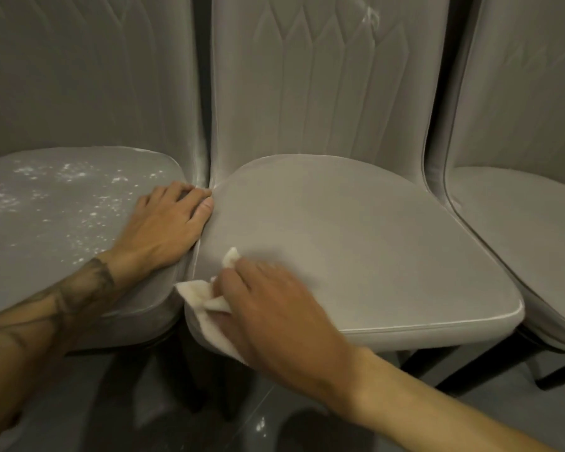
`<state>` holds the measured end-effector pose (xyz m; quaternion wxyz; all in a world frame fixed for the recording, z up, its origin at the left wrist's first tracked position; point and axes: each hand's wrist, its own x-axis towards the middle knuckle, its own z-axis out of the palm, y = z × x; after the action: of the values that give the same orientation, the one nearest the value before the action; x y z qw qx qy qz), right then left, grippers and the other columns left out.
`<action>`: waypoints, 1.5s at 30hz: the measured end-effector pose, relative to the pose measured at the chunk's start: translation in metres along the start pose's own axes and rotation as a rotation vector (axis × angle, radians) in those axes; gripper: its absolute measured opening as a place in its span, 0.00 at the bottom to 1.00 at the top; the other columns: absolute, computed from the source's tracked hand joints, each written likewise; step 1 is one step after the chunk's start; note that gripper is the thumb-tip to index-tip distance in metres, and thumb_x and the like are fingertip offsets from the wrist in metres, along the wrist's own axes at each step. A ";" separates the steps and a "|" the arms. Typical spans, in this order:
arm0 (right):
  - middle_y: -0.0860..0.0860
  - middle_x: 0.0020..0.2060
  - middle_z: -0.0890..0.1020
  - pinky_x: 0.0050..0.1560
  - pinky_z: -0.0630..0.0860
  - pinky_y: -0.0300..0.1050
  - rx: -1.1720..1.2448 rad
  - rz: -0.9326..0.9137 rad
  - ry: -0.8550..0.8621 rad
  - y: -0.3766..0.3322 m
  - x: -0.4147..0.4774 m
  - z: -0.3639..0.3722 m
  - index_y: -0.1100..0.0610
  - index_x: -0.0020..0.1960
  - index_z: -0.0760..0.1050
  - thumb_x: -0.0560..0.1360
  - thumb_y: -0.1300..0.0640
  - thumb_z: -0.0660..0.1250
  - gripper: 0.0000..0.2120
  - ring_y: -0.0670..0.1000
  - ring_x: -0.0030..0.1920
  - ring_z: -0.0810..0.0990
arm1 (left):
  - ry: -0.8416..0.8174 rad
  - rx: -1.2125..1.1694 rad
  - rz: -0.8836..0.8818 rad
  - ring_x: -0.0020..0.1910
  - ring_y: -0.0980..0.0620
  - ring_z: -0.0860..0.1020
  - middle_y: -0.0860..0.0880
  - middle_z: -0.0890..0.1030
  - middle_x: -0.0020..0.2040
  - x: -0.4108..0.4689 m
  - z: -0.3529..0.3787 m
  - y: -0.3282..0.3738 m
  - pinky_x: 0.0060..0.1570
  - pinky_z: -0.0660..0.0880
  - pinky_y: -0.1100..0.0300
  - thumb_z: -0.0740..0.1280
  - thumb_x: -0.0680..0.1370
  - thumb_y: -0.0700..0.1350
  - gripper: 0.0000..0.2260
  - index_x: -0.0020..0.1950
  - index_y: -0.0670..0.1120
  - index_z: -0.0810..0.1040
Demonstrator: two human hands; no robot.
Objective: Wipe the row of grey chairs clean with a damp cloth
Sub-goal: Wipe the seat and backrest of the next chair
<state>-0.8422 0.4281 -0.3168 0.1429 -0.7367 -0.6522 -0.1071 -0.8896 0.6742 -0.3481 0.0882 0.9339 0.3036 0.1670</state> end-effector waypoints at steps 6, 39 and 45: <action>0.50 0.44 0.77 0.41 0.72 0.48 -0.007 0.105 -0.022 0.043 -0.066 -0.040 0.54 0.50 0.77 0.80 0.46 0.60 0.13 0.54 0.39 0.75 | 0.024 0.022 -0.001 0.68 0.42 0.70 0.49 0.73 0.71 -0.001 -0.001 0.002 0.68 0.65 0.44 0.50 0.86 0.59 0.21 0.74 0.57 0.72; 0.64 0.48 0.81 0.47 0.72 0.53 0.013 0.417 0.004 0.016 0.170 0.051 0.62 0.47 0.78 0.81 0.59 0.58 0.11 0.66 0.50 0.79 | 0.126 -0.361 -0.120 0.52 0.48 0.68 0.51 0.74 0.52 0.012 -0.017 -0.025 0.54 0.62 0.52 0.47 0.88 0.53 0.19 0.55 0.49 0.76; 0.57 0.37 0.81 0.34 0.76 0.52 -0.038 0.284 0.041 -0.031 0.082 0.030 0.58 0.43 0.78 0.77 0.56 0.68 0.06 0.60 0.34 0.79 | 0.111 -0.362 -0.112 0.53 0.49 0.67 0.51 0.72 0.53 0.016 -0.019 -0.022 0.56 0.62 0.51 0.47 0.88 0.54 0.19 0.58 0.50 0.76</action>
<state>-0.8635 0.5180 -0.3146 0.1559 -0.8217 -0.5364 -0.1131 -0.8963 0.7026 -0.3320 0.2469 0.8739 0.3245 0.2648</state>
